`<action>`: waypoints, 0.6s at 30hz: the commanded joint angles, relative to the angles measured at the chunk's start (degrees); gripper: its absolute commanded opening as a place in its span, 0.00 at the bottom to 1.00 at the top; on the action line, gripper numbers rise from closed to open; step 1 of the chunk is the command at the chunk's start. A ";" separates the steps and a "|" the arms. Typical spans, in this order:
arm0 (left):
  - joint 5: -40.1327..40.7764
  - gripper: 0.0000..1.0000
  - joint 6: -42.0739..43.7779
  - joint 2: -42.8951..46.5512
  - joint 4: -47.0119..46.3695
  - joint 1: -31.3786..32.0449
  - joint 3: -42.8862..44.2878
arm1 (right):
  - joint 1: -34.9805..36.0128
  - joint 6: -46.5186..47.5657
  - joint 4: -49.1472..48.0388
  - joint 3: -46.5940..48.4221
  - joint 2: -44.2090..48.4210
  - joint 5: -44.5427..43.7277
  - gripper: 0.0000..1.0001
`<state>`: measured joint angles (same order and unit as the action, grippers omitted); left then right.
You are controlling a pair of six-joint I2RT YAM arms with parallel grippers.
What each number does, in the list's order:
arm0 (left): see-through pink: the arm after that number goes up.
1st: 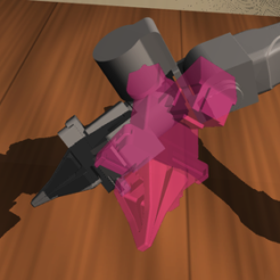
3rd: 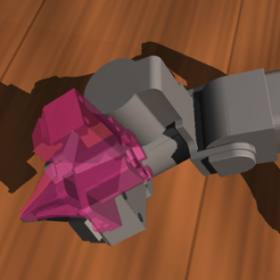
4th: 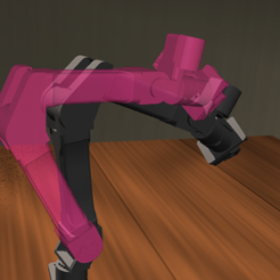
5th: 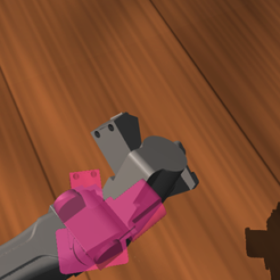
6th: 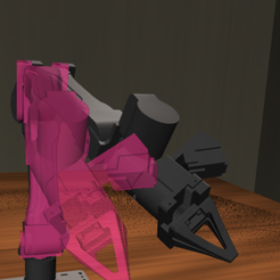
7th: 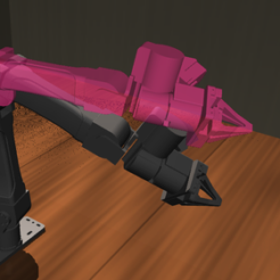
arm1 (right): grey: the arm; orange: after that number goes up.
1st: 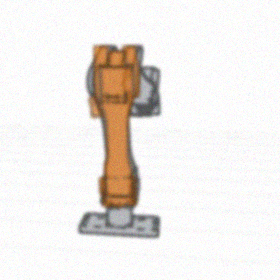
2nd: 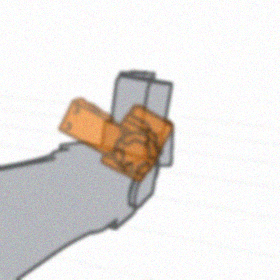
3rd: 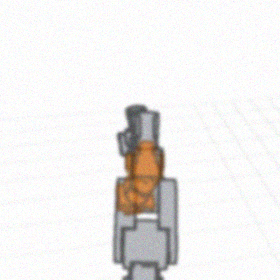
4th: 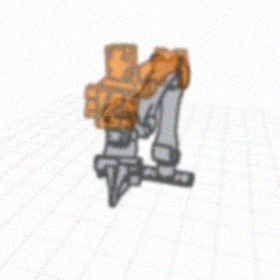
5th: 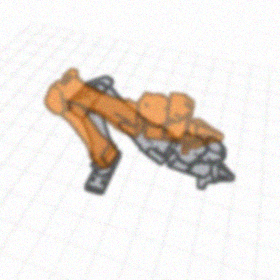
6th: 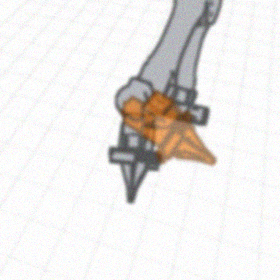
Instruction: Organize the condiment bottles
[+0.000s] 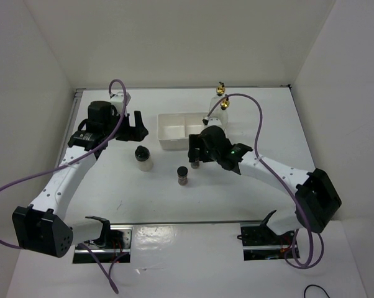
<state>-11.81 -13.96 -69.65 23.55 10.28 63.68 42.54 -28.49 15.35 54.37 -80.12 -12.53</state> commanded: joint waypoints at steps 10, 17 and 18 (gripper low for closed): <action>1.18 1.00 0.33 1.09 0.36 0.18 0.48 | 1.31 -0.51 -2.53 8.64 -9.88 -4.60 0.98; 2.32 1.00 1.48 0.57 0.36 0.18 1.01 | 1.31 -1.04 -2.52 9.18 -12.25 -5.31 0.93; 2.32 1.00 1.48 0.57 0.36 0.18 1.01 | 1.31 -1.04 -2.52 9.18 -12.26 -5.83 0.92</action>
<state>-10.11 -13.47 -69.63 24.29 10.28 63.64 43.27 -28.91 14.15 60.51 -91.61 -16.01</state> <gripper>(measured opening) 1.000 0.933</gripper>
